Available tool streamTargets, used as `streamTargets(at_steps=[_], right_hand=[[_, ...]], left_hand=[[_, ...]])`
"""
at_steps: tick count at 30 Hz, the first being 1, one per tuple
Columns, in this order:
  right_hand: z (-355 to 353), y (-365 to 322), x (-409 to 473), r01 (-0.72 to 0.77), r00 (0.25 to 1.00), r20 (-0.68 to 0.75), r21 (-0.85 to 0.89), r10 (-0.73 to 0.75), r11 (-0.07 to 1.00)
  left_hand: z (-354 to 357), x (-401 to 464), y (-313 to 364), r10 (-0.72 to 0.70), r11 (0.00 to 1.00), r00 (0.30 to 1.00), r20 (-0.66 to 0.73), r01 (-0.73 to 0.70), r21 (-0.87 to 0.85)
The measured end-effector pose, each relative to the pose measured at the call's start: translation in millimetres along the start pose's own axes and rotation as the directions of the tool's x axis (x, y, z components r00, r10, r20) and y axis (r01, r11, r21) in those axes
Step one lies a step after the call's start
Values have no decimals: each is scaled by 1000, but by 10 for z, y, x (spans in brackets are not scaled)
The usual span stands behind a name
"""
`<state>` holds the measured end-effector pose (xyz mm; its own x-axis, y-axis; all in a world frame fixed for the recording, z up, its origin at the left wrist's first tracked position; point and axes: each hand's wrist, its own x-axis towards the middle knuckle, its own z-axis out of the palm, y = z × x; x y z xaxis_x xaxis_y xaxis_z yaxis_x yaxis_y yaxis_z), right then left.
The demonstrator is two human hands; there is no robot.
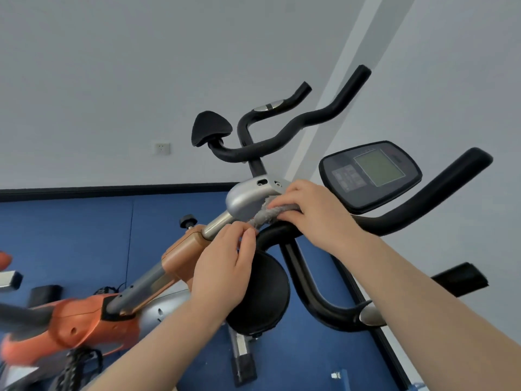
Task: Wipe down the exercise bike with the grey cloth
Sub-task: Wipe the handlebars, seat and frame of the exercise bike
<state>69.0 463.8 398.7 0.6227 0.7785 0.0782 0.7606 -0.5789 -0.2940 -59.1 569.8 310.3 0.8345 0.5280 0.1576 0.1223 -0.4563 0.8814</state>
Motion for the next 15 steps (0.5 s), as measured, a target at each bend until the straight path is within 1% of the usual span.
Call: streamTargets(at_steps=[1,3,7,9,12,15], right_hand=[[-10,-25,-86,2,998,-64,50,1,999],[-45,-75,-279,26,984,-177,160,2,987],[-93,-276,-678,106,959,-284,342,-5,934],[-21,-418,-874,157,950,-312,386,-32,909],[235,-628,-1113,220,942,-322,380,-94,899],[549,-891,-1311,294,943,-265,388,-200,874]], left_hand=[[-38,-35,10,-3,999,1000,4,3,32],[-128,-137,16,0,995,1000,-29,3,103],[-363,-465,31,-80,982,987,-142,102,158],[-489,-694,25,-123,965,973,-196,163,207],[-672,-1136,-52,-147,923,941,-305,241,299],[-874,-1744,-153,-193,865,887,-419,355,354]])
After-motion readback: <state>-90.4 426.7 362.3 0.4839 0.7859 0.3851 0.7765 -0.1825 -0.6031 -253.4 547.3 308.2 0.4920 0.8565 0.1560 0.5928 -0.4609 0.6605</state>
